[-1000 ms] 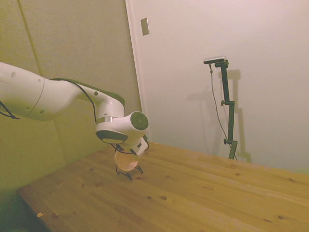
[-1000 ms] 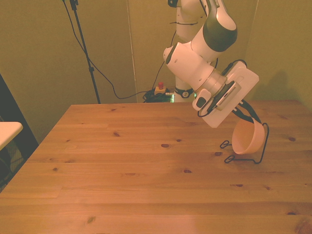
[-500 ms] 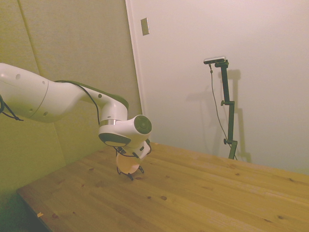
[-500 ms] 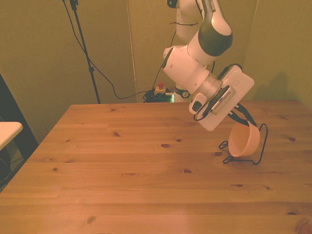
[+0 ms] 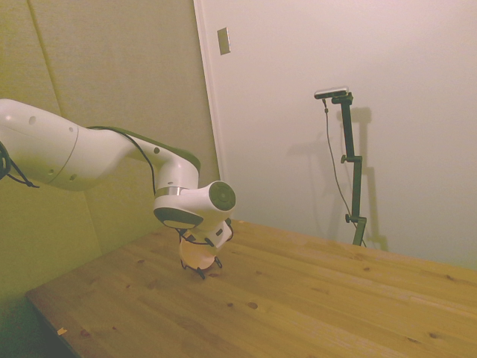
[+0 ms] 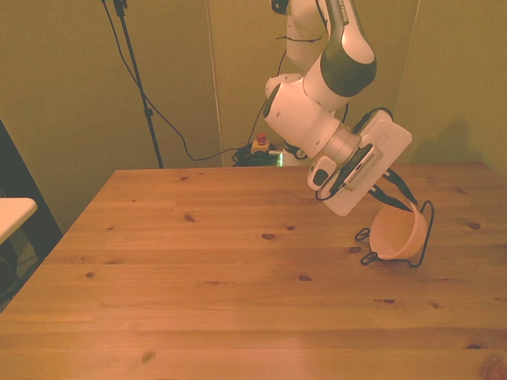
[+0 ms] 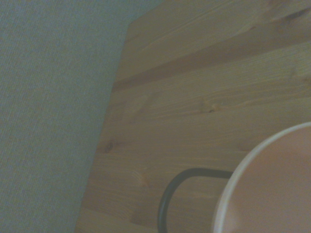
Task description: Load the bowl
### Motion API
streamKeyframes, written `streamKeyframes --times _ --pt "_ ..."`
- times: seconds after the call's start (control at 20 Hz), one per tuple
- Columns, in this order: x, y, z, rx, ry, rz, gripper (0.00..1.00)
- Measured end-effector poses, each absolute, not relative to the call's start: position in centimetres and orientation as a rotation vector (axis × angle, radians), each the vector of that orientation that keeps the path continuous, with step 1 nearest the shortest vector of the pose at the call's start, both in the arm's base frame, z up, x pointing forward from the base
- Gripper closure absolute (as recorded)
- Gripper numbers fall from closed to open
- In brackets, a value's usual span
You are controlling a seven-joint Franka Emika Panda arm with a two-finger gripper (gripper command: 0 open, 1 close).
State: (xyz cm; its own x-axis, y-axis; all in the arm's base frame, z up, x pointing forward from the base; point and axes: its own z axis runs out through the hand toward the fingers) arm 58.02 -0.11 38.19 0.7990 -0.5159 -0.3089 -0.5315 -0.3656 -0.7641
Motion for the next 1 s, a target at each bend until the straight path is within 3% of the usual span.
streamKeyframes --times 0.45,0.7,1.0 --pt "56.1 -4.8 42.6 -2.026 0.804 -0.092 0.0" --pt "50.6 -6.2 45.8 -2.127 0.913 -0.194 0.0" --pt "42.9 -6.0 46.5 -2.247 1.041 -0.191 0.0"
